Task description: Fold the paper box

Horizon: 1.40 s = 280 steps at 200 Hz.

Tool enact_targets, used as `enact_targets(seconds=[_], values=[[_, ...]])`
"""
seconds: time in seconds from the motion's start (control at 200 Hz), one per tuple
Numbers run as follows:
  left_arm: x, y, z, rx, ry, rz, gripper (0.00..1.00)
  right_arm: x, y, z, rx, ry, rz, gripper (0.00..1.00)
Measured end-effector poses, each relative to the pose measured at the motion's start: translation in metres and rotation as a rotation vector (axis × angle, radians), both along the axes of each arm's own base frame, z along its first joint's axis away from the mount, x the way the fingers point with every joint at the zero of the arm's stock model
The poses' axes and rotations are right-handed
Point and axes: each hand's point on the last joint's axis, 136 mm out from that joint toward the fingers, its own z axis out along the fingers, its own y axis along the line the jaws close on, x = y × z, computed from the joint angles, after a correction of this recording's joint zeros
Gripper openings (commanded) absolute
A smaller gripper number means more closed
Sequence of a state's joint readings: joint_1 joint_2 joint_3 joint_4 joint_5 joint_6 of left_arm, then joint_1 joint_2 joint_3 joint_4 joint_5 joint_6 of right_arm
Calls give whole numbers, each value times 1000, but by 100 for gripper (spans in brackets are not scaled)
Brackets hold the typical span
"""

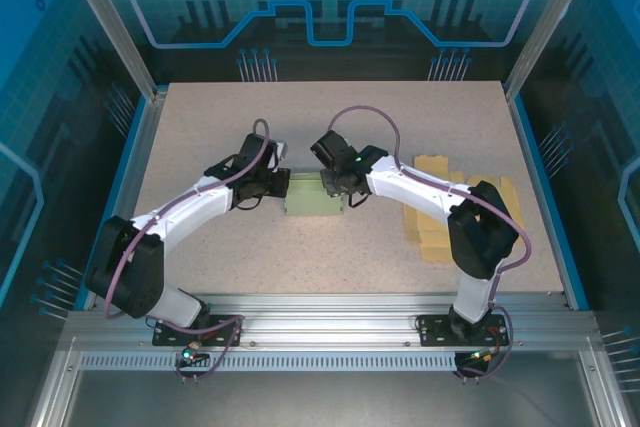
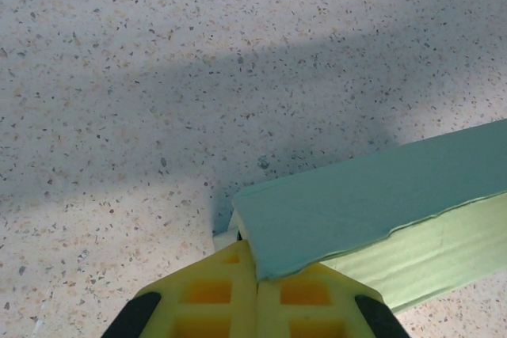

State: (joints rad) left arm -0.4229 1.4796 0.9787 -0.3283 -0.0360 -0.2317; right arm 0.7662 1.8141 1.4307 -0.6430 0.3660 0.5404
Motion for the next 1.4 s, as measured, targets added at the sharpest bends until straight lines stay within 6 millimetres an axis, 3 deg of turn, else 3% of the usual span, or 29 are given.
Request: enact_targets(seconds=[0.17,0.415,0.71,0.98,1.19,1.401], values=[[-1,-3,0,16,-15,-2,0,-7,4,6,12,1,27,50],[-8,-5,0,30,-43,-4,0,-14,12,27,61,-23,62,60],[-14,-3,1,55,-74,2,0,-15,13,42,92,-51,68,63],[-21,3,3,73,-120,16,0,-9,-3,75,199,-109,27,61],[-22,1,4,89,-144,19,0,-7,-15,56,245,-63,-22,59],[-21,0,4,108,-169,28,0,-11,-8,30,261,6,-24,57]])
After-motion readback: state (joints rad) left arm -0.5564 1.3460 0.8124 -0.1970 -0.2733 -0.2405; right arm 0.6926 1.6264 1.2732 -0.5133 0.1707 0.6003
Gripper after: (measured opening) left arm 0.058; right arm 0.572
